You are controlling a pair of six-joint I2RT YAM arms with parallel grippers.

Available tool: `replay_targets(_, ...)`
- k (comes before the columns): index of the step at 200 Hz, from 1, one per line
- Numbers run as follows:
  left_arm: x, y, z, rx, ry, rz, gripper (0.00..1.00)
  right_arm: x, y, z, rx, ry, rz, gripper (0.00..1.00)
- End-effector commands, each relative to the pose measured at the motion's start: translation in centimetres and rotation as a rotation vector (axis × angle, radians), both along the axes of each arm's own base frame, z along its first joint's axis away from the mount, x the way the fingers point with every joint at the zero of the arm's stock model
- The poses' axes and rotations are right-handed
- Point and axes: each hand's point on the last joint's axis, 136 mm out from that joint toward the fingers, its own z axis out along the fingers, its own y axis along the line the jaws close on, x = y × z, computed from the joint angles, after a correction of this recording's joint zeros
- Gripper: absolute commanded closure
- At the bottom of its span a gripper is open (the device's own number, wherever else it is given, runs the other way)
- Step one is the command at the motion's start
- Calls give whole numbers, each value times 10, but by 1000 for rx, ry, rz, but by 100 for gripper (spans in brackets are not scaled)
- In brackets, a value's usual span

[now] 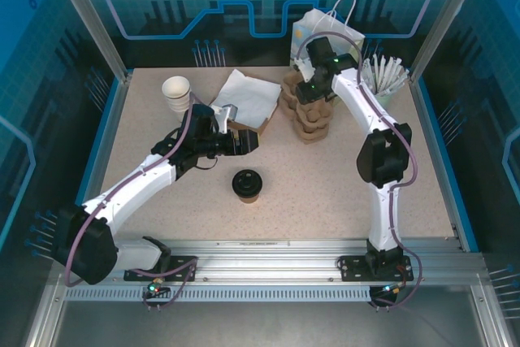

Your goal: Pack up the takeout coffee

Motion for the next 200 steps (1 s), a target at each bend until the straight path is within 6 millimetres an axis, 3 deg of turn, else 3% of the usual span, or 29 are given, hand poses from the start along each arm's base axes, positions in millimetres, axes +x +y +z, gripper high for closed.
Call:
replay_targets(1,-3,0,1,14,-27,-13,24,-7,3,8,18,12,3,60)
replay_targets(68,-5,2,1,21,-29,-9,24,-5,5,-31,23,120,-15,58)
replay_targets(134,-6,3,-3,23,-23,-8,24,-1,4,-42,11,139,-21,49)
replay_targets(193,-8,4,-4,23,-19,-8,24,5,4,-45,7,134,-31,49)
replay_targets(195,-8,4,-4,22,-20,-9,24,6,5,-55,0,152,-31,49)
replay_targets(200,-9,4,-5,22,-18,-8,24,6,4,-59,-4,159,-32,49)
